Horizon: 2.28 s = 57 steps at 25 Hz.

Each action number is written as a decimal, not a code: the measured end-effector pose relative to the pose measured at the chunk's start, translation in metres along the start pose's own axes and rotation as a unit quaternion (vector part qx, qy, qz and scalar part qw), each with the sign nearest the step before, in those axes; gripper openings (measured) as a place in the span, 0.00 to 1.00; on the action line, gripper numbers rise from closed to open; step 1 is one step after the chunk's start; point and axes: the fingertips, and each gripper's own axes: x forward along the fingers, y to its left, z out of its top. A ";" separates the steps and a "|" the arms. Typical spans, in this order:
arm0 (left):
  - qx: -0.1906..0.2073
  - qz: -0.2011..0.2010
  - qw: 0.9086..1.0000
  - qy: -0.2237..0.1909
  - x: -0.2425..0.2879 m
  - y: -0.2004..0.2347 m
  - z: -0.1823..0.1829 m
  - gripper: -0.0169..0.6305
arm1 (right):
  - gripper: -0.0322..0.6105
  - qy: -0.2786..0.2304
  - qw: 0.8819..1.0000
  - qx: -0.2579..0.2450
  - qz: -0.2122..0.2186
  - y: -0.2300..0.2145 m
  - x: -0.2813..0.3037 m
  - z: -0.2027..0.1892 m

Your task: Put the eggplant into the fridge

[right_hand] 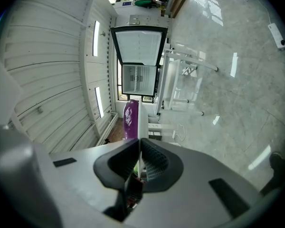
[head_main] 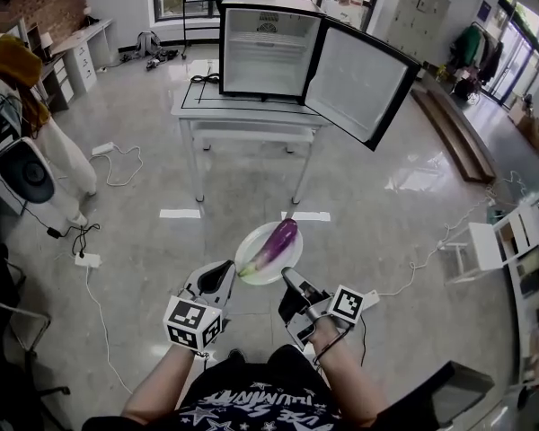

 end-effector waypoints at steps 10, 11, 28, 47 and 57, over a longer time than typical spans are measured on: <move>-0.011 0.009 1.000 0.005 -0.002 0.022 -0.009 0.04 | 0.08 0.004 1.000 0.007 0.001 -0.005 0.023 0.000; -0.013 0.012 1.000 0.005 0.000 0.025 -0.009 0.04 | 0.08 0.006 1.000 0.008 0.003 -0.006 0.028 0.003; -0.015 0.058 0.998 0.005 0.126 0.090 0.027 0.04 | 0.08 0.048 0.999 0.021 0.016 -0.023 0.133 0.121; -0.018 0.107 0.994 0.000 0.279 0.119 0.068 0.04 | 0.08 0.101 0.994 0.025 0.027 -0.035 0.208 0.266; -0.012 0.119 0.993 0.022 0.301 0.122 0.067 0.04 | 0.08 0.100 0.994 0.033 0.029 -0.043 0.216 0.300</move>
